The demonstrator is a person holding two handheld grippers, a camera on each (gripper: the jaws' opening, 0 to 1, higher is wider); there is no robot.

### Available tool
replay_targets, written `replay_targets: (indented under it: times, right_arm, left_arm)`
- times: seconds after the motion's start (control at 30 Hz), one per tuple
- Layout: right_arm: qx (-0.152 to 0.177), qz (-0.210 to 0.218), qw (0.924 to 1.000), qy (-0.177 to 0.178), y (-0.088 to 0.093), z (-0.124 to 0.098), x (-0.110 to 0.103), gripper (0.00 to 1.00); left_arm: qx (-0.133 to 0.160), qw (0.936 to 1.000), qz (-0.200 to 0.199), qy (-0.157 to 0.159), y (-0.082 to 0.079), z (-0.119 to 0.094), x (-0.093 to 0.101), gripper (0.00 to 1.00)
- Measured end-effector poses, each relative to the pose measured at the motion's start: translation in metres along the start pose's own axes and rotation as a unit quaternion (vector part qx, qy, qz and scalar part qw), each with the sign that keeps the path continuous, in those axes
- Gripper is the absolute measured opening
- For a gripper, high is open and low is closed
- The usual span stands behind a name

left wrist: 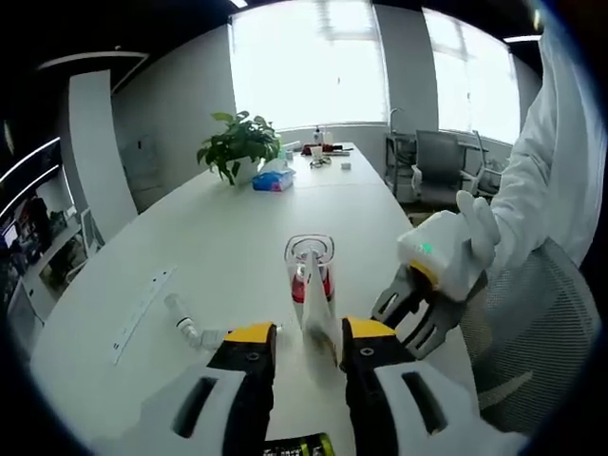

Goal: Arrange the skincare products in the storage area until every visible bottle or jar stands upright without overlapping.

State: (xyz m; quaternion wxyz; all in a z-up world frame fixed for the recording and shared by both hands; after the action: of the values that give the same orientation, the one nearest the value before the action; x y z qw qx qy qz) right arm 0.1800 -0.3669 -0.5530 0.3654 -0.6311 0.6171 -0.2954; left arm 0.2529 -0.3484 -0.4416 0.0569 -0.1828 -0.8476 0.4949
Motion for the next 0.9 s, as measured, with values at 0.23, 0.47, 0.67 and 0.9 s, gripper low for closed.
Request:
replay_targets:
  times: [0.23,0.47,0.67,0.9]
  right_arm:
    - [0.001,0.000,1.0000,-0.001,-0.003,-0.013,-0.003,0.20]
    - [0.008,0.004,0.9999,-0.004,-0.009,-0.025,-0.004,0.31]
    - [0.011,-0.001,0.9999,-0.010,-0.011,-0.036,-0.009,0.46]
    - [0.015,-0.005,0.9997,-0.017,-0.015,-0.052,-0.011,0.63]
  left_arm:
    - [0.000,0.9994,-0.025,-0.023,0.004,-0.004,0.001,0.35]
    - [0.007,0.9973,-0.056,-0.047,0.008,-0.013,0.004,0.44]
    - [0.012,0.9936,-0.082,-0.077,0.010,-0.023,0.008,0.58]
    - [0.015,0.9825,-0.128,-0.134,0.026,-0.064,0.024,0.70]
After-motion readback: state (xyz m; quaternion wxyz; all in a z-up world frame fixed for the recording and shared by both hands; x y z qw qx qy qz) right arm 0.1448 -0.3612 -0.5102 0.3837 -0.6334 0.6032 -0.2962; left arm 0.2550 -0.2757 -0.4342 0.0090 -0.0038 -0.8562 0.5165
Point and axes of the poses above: the point that each gripper's makers call its tool centre point, and the gripper's own axes: z roughly forward along the fingers, x roughly to its right, y roughly out of its underside, the point moved 5 cm from there along -z, roughly backward along the fingers
